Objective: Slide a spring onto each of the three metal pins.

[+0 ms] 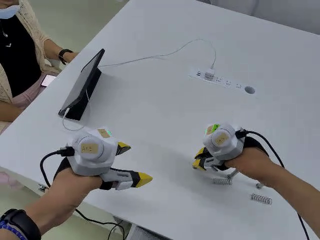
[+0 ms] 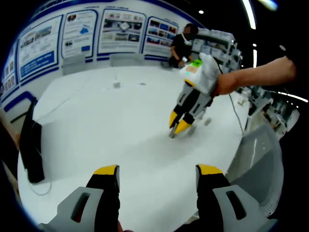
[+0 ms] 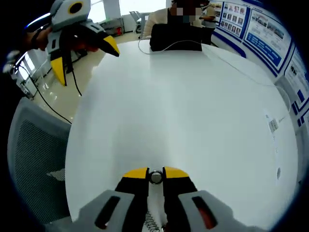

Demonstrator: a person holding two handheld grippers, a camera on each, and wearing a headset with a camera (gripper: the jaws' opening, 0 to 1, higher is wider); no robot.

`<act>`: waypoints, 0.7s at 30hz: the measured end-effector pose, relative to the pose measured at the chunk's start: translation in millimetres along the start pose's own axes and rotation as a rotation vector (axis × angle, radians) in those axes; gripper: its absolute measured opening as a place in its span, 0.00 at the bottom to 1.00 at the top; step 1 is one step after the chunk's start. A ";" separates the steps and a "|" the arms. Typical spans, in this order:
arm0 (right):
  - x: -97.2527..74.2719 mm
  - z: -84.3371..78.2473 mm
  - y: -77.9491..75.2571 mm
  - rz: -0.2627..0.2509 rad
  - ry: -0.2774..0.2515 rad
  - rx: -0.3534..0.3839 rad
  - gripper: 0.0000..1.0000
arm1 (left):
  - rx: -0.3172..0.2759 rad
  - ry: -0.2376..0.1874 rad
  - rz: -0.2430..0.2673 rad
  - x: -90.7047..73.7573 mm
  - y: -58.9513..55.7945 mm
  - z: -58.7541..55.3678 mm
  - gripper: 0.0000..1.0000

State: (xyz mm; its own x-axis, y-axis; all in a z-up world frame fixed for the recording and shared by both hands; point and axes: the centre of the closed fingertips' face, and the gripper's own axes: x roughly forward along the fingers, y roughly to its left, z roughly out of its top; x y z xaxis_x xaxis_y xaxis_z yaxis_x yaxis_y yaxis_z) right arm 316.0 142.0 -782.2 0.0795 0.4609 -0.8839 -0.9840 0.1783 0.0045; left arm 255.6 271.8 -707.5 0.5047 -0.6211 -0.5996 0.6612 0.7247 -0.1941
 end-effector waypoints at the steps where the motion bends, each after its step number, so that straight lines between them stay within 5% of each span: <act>1: 1.0 -0.2 0.4 0.000 0.001 0.002 0.13 | -0.001 -0.001 0.000 0.1 0.0 0.1 0.65; 9: 2.5 0.6 -1.2 -0.001 0.000 -0.006 0.13 | -0.006 0.002 0.003 -0.6 0.5 -2.1 0.65; 21: -12.3 0.7 1.3 -0.008 -0.034 0.029 0.36 | 0.001 0.007 -0.003 -0.8 -3.6 -2.9 0.65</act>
State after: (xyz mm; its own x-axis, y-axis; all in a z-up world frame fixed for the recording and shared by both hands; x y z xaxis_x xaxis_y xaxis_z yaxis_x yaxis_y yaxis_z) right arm 313.8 137.2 -771.0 0.0935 0.4884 -0.8676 -0.9782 0.2075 0.0113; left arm 251.2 270.6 -708.6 0.4989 -0.6208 -0.6047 0.6628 0.7229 -0.1952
